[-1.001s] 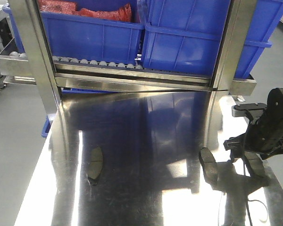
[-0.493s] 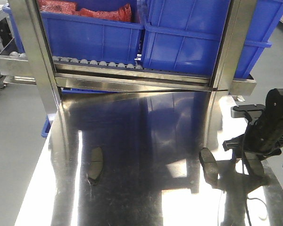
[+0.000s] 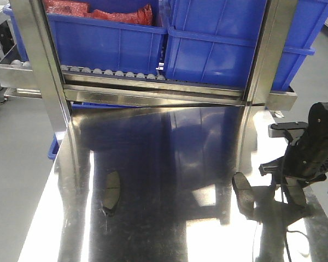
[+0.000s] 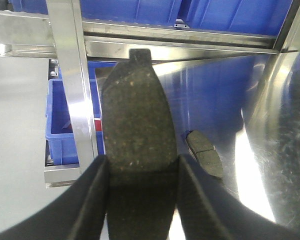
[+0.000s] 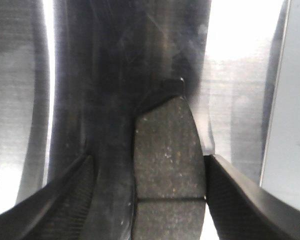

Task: Move and align brake pads A on conveyor
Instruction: 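Close the right gripper on the brake pad, then lift the brake pad off the table with the right gripper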

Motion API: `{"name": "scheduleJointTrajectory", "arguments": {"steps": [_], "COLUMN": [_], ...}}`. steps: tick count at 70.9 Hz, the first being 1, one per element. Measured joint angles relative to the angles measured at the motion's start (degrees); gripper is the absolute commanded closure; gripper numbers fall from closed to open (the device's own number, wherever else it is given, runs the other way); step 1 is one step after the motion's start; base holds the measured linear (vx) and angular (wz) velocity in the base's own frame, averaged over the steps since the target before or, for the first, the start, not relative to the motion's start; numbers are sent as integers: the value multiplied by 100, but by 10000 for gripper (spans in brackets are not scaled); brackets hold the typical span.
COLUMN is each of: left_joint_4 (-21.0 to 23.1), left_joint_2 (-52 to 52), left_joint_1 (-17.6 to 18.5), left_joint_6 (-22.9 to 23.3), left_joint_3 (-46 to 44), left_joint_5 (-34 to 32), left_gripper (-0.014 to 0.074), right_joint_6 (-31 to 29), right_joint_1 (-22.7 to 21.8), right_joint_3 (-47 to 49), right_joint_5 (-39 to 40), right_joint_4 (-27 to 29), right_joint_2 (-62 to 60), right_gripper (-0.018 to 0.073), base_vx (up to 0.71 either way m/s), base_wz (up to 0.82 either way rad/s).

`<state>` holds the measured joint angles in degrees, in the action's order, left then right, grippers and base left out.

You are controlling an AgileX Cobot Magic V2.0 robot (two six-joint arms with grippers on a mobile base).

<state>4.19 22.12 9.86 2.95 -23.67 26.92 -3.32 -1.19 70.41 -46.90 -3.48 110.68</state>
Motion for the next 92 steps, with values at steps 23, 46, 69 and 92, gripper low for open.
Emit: {"name": "scheduleJointTrajectory", "arguments": {"steps": [23,46,69,92], "left_joint_4": [0,0,0,0], "left_joint_2": [0,0,0,0], "left_joint_1": [0,0,0,0], "left_joint_6": [0,0,0,0], "left_joint_3": [0,0,0,0], "left_joint_5": [0,0,0,0], "left_gripper": [404,404,404,404], "right_joint_6": [101,132,175,196], "right_joint_1": [0,0,0,0], "right_joint_3": [9,-25,-36,-36], "right_joint_5": [-198,-328,-314,-318], "right_joint_4": [-7,-80,-69,-69], "right_joint_2": [0,-220,-167,-356], "right_gripper": [158,319,306,335], "base_vx": [0,0,0,0], "base_wz": [0,0,0,0]}}
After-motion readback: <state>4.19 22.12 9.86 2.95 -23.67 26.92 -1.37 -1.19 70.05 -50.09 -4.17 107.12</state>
